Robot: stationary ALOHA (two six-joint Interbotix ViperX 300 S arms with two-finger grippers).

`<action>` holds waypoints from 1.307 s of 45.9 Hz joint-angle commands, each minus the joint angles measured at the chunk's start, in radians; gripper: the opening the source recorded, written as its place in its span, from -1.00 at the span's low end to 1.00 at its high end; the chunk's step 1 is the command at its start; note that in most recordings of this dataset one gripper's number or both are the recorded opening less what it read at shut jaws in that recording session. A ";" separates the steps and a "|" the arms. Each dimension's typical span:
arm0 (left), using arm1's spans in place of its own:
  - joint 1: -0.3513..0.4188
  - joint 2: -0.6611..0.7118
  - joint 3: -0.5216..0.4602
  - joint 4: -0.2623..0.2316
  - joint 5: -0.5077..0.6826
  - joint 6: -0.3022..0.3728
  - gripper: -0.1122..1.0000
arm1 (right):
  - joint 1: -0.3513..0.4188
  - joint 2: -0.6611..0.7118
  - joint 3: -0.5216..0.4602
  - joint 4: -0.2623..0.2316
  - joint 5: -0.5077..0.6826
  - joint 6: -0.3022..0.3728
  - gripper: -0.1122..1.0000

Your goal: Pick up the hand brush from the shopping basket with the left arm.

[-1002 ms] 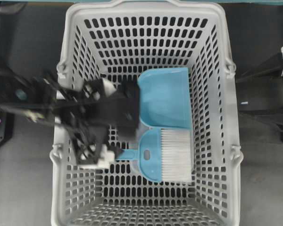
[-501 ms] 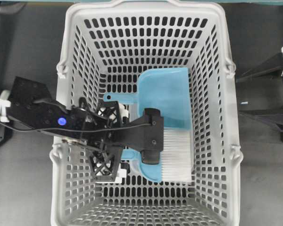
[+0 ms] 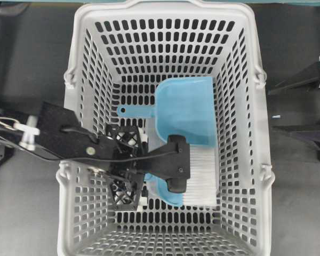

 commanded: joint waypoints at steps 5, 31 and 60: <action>-0.003 0.029 0.038 0.003 -0.064 -0.003 0.80 | 0.003 0.003 -0.008 0.003 -0.015 0.003 0.63; -0.006 -0.002 0.052 0.003 -0.089 0.008 -0.19 | 0.003 0.000 0.008 0.006 -0.014 0.021 0.63; -0.008 -0.112 -0.009 0.003 -0.051 0.031 -0.35 | 0.003 0.000 0.021 0.006 -0.017 0.052 0.63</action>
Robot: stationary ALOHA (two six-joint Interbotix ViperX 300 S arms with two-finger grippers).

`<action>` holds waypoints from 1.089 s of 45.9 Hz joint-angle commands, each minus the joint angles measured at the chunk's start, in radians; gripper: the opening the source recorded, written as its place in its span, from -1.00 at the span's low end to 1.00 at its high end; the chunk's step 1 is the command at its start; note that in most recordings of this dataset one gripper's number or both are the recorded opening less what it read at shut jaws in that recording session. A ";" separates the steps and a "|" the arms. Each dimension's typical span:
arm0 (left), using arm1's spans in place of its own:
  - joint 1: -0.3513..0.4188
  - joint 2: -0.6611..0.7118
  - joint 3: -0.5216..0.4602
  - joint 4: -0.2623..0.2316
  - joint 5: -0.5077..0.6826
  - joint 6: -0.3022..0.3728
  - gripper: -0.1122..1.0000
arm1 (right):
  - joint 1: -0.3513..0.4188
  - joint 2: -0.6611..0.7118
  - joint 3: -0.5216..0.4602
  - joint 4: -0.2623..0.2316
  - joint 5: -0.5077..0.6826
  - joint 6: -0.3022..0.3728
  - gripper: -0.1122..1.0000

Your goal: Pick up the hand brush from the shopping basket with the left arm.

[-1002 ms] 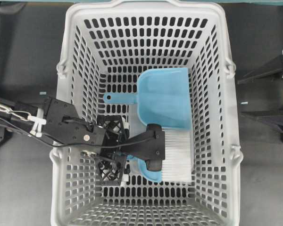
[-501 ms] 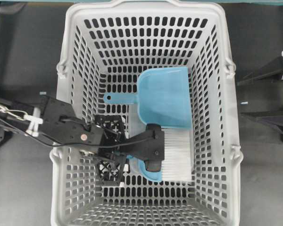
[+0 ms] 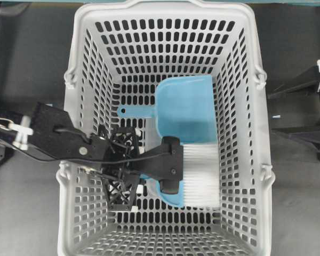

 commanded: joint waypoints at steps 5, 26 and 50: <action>-0.002 -0.083 -0.118 0.003 0.097 0.003 -0.35 | 0.000 0.000 -0.011 0.003 -0.009 0.002 0.63; 0.012 -0.164 -0.431 0.003 0.482 0.005 -0.35 | 0.002 -0.021 -0.009 0.003 -0.009 0.003 0.63; 0.014 -0.160 -0.423 0.003 0.474 0.005 -0.35 | 0.000 -0.023 -0.005 0.003 -0.011 0.003 0.63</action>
